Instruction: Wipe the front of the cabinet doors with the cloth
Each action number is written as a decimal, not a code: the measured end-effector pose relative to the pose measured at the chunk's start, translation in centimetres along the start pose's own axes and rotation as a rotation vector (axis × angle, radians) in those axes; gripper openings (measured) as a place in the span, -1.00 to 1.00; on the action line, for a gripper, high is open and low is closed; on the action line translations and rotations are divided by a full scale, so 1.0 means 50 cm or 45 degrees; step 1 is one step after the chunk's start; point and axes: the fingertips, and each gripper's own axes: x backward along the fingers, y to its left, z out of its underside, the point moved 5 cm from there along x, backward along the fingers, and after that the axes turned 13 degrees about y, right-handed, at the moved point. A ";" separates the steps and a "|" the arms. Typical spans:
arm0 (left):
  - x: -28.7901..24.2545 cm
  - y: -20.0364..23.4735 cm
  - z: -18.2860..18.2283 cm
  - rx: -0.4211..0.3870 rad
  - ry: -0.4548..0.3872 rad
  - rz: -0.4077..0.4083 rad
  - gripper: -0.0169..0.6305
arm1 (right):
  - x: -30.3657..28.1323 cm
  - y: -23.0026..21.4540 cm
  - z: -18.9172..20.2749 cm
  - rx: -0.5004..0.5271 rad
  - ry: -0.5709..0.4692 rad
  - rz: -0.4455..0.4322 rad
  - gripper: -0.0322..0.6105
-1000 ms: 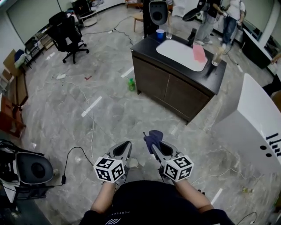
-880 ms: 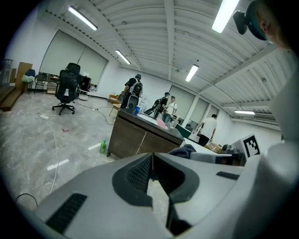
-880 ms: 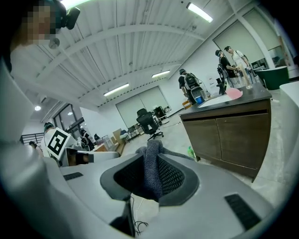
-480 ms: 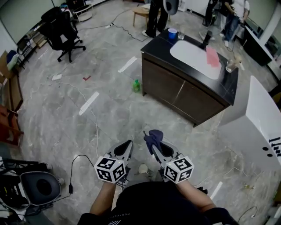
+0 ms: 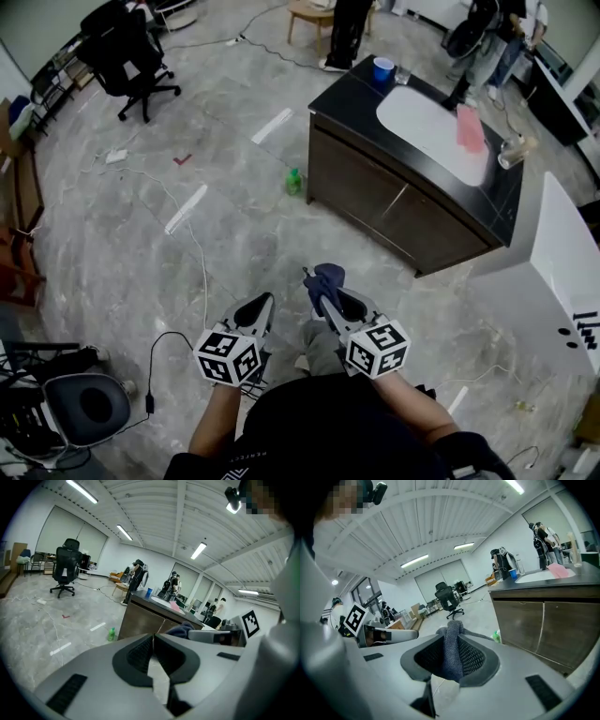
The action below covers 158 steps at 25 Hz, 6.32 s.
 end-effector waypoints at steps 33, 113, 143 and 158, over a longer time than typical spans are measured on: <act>-0.331 -0.043 -0.332 -0.370 0.090 0.185 -0.90 | -0.087 -0.270 -0.202 -0.158 -0.107 0.024 -0.57; -0.844 0.335 -0.495 -0.697 0.355 0.396 -0.90 | -0.579 -0.659 -0.369 -0.377 -0.133 0.538 -0.57; -0.916 -0.005 -0.325 -0.736 0.417 0.556 -0.90 | -0.209 -0.794 -0.148 -0.488 -0.171 0.758 -0.57; -0.872 0.221 -0.356 -0.645 0.410 0.376 -0.90 | -0.460 -0.671 -0.213 -0.450 -0.084 0.529 -0.57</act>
